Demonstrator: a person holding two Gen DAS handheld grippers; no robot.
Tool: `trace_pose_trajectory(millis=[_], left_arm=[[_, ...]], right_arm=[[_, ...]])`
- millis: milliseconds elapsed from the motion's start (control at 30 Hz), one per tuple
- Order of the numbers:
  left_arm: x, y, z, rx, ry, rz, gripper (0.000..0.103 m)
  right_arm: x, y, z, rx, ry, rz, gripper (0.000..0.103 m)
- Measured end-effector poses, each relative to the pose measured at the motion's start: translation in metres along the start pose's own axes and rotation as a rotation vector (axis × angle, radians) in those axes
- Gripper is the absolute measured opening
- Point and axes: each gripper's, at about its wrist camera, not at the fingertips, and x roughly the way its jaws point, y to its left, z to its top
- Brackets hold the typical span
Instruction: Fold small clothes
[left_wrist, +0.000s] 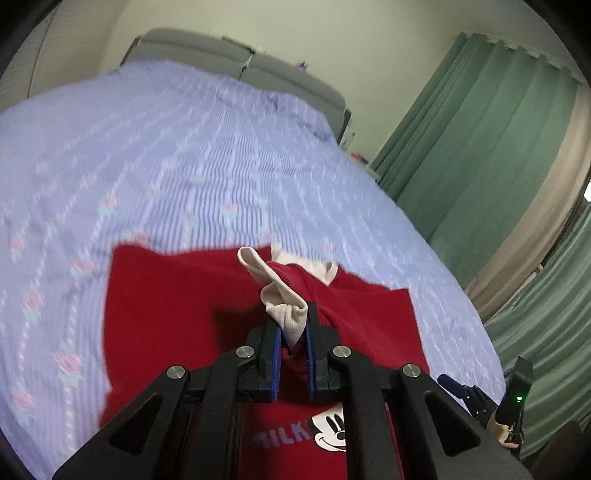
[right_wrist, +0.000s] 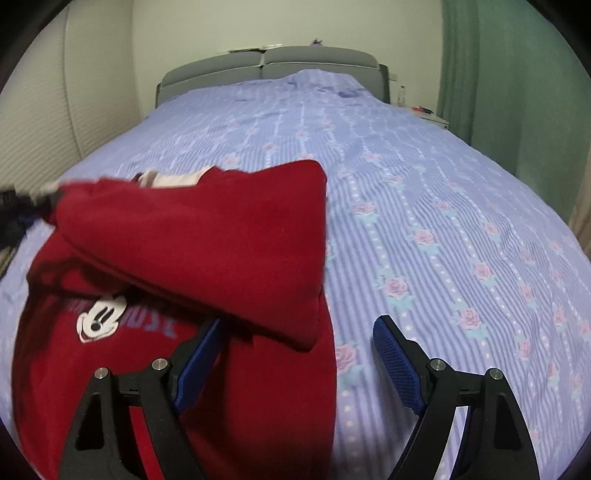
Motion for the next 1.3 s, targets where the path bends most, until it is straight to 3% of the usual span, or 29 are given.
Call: trace_pose_trajectory(millis=[100, 300, 500, 567, 633, 700, 733, 800, 867, 900, 1133, 1300], left_arm=[[-0.006, -0.001, 0.005, 0.019, -0.027, 0.013, 0.013], [0.029, 0.028, -0.028, -0.026, 0.103, 0.077, 0.013], [0.033, 0.037, -0.044, -0.052, 0.124, 0.087, 0.014], [0.030, 0.034, -0.045, -0.026, 0.130, 0.119, 0.019], [0.027, 0.030, -0.041, 0.002, 0.141, 0.170, 0.033], [0.014, 0.025, -0.041, 0.046, 0.144, 0.212, 0.048], [0.007, 0.023, -0.041, 0.070, 0.140, 0.218, 0.050], [-0.014, 0.012, -0.044, 0.130, 0.124, 0.292, 0.066], [-0.034, 0.003, -0.048, 0.184, 0.104, 0.321, 0.067], [-0.048, -0.001, -0.051, 0.207, 0.099, 0.320, 0.072], [-0.121, -0.011, -0.080, 0.263, 0.072, 0.302, 0.078], [-0.155, -0.012, -0.124, 0.338, 0.072, 0.319, 0.078]], right_arm=[[0.003, 0.002, 0.004, -0.005, 0.009, 0.002, 0.083], [-0.002, -0.016, 0.007, 0.070, -0.029, -0.055, 0.083], [0.015, -0.022, -0.004, 0.021, 0.026, -0.086, 0.084], [0.016, -0.029, -0.004, 0.073, 0.045, -0.052, 0.084], [0.011, -0.031, -0.002, 0.094, 0.057, -0.047, 0.084], [0.002, -0.025, -0.001, 0.070, 0.059, -0.078, 0.084], [-0.004, -0.021, -0.001, 0.053, 0.060, -0.097, 0.084], [-0.021, -0.014, -0.004, 0.027, 0.049, -0.125, 0.084], [-0.042, -0.010, -0.006, 0.016, 0.024, -0.143, 0.084], [-0.053, -0.009, -0.007, 0.031, 0.011, -0.137, 0.084], [-0.127, -0.016, -0.025, 0.166, -0.056, -0.043, 0.084], [-0.157, -0.003, -0.053, 0.118, -0.053, -0.044, 0.084]])
